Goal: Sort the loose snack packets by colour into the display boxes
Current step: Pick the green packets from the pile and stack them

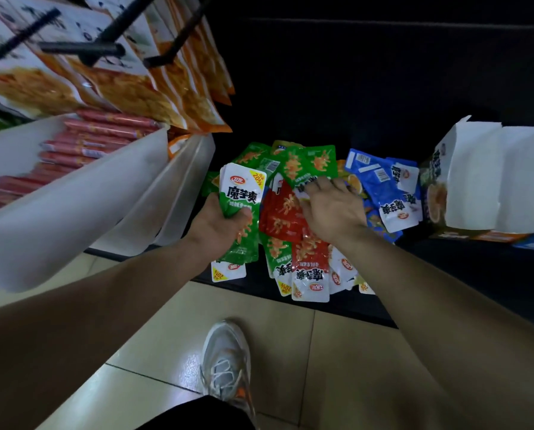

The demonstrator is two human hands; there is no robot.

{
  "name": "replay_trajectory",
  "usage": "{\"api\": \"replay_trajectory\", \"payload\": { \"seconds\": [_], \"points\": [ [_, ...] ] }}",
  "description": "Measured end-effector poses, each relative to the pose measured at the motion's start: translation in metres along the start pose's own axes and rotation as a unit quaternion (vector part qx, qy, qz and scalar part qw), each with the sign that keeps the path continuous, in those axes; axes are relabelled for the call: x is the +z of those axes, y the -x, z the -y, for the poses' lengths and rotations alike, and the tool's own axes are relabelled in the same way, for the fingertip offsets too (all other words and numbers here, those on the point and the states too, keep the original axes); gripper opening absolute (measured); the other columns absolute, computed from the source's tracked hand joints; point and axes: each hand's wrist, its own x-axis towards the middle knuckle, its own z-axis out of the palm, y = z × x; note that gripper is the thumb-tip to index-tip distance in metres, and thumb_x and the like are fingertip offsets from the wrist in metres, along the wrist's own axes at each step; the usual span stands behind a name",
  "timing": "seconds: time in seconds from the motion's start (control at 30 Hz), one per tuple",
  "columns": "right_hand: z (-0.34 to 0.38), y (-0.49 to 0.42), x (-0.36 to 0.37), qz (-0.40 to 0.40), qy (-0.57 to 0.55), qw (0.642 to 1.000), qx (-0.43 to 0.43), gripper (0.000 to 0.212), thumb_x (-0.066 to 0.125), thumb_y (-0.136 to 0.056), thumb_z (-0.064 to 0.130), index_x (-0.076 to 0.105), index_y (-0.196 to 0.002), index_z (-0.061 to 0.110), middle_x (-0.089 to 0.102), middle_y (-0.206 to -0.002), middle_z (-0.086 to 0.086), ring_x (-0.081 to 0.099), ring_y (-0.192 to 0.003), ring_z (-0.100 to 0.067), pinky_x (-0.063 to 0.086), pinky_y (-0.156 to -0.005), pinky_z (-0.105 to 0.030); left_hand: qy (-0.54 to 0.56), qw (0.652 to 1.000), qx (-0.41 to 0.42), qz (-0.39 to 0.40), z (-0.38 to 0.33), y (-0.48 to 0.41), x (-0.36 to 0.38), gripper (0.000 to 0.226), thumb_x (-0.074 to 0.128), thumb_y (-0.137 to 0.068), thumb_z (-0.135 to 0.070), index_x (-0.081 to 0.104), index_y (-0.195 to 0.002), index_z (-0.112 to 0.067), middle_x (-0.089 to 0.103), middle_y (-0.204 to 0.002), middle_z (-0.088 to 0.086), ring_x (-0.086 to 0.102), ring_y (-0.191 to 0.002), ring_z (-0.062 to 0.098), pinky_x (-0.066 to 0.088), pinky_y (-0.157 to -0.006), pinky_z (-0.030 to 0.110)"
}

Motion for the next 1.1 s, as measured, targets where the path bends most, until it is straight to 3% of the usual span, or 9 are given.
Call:
{"api": "replay_trajectory", "payload": {
  "seconds": [0.1, 0.23, 0.33, 0.53, 0.63, 0.83, 0.9, 1.0, 1.1],
  "points": [
    [-0.016, 0.016, 0.004, -0.006, 0.021, 0.999, 0.023, 0.048, 0.051, -0.100, 0.040, 0.045, -0.139, 0.014, 0.052, -0.138, -0.010, 0.045, -0.129, -0.034, 0.043, -0.103, -0.049, -0.006, 1.000, 0.008, 0.004, -0.002, 0.002, 0.001, 0.037, 0.064, -0.095, -0.028, 0.052, -0.127, -0.013, 0.063, -0.104, -0.002, 0.061, -0.094, 0.018, 0.044, -0.080, 0.029],
    [-0.035, 0.025, 0.004, 0.018, -0.018, 0.993, 0.115, 0.070, 0.066, -0.091, 0.047, 0.038, -0.146, 0.015, 0.043, -0.143, -0.015, 0.040, -0.133, -0.037, 0.043, -0.104, -0.051, -0.025, 1.000, 0.016, 0.010, 0.001, 0.009, 0.005, 0.036, 0.064, -0.095, -0.029, 0.052, -0.125, -0.014, 0.060, -0.097, -0.006, 0.057, -0.080, 0.004, 0.040, -0.061, 0.020],
    [-0.041, 0.022, 0.000, 0.006, -0.088, 0.984, 0.155, 0.078, 0.078, -0.083, 0.041, 0.040, -0.144, 0.012, 0.050, -0.138, -0.017, 0.042, -0.131, -0.039, 0.044, -0.102, -0.050, -0.025, 1.000, 0.010, 0.006, 0.002, 0.011, 0.005, 0.036, 0.065, -0.094, -0.030, 0.053, -0.123, -0.014, 0.063, -0.096, -0.005, 0.062, -0.087, 0.011, 0.043, -0.064, 0.021],
    [-0.040, 0.015, -0.001, -0.006, -0.216, 0.963, 0.163, 0.033, 0.071, -0.090, 0.032, 0.061, -0.118, 0.016, 0.059, -0.115, -0.010, 0.055, -0.109, -0.030, 0.051, -0.085, -0.041, -0.026, 1.000, 0.002, 0.011, -0.004, 0.010, 0.009, 0.036, 0.065, -0.095, -0.031, 0.053, -0.124, -0.014, 0.065, -0.104, 0.001, 0.062, -0.094, 0.019, 0.044, -0.079, 0.030],
    [-0.040, 0.022, -0.014, -0.079, -0.383, 0.906, 0.162, 0.006, 0.062, -0.097, 0.024, 0.058, -0.099, 0.020, 0.061, -0.089, 0.004, 0.060, -0.080, -0.015, 0.048, -0.065, -0.029, -0.019, 1.000, 0.003, 0.022, -0.008, 0.010, 0.011, 0.039, 0.064, -0.095, -0.029, 0.051, -0.129, -0.015, 0.065, -0.112, 0.001, 0.062, -0.103, 0.021, 0.044, -0.084, 0.031],
    [-0.045, 0.047, -0.080, -0.188, -0.483, 0.849, 0.106, 0.003, 0.062, -0.099, 0.021, 0.062, -0.097, 0.024, 0.065, -0.080, 0.013, 0.059, -0.067, 0.006, 0.045, -0.059, -0.011, -0.026, 0.999, 0.018, 0.033, -0.030, 0.018, 0.015, 0.042, 0.064, -0.095, -0.036, 0.047, -0.131, -0.023, 0.065, -0.113, -0.004, 0.061, -0.103, 0.019, 0.041, -0.081, 0.028],
    [-0.046, 0.055, -0.098, -0.149, -0.509, 0.843, 0.090, 0.001, 0.065, -0.098, 0.022, 0.065, -0.097, 0.022, 0.065, -0.076, 0.011, 0.060, -0.062, 0.005, 0.050, -0.056, -0.016, -0.007, 0.999, 0.011, 0.039, -0.041, 0.025, 0.017, 0.041, 0.064, -0.095, -0.032, 0.046, -0.131, -0.025, 0.065, -0.106, -0.005, 0.065, -0.100, 0.017, 0.045, -0.076, 0.024],
    [-0.036, 0.064, -0.108, -0.053, -0.509, 0.856, 0.070, 0.007, 0.071, -0.093, 0.027, 0.066, -0.091, 0.022, 0.067, -0.078, 0.003, 0.064, -0.067, -0.007, 0.052, -0.050, -0.022, 0.024, 0.997, 0.018, 0.072, -0.056, 0.043, 0.024, 0.053, 0.058, -0.100, -0.020, 0.035, -0.147, -0.016, 0.055, -0.098, -0.013, 0.058, -0.074, -0.006, 0.041, -0.057, 0.011],
    [-0.021, 0.066, -0.101, -0.028, -0.481, 0.874, 0.065, 0.022, 0.078, -0.087, 0.031, 0.066, -0.091, 0.013, 0.070, -0.088, -0.011, 0.069, -0.078, -0.026, 0.058, -0.059, -0.041, 0.049, 0.994, 0.012, 0.097, -0.057, 0.053, 0.036, 0.051, 0.052, -0.102, -0.030, 0.037, -0.150, -0.020, 0.050, -0.120, -0.010, 0.048, -0.115, 0.005, 0.033, -0.087, 0.019]
  ]
}}
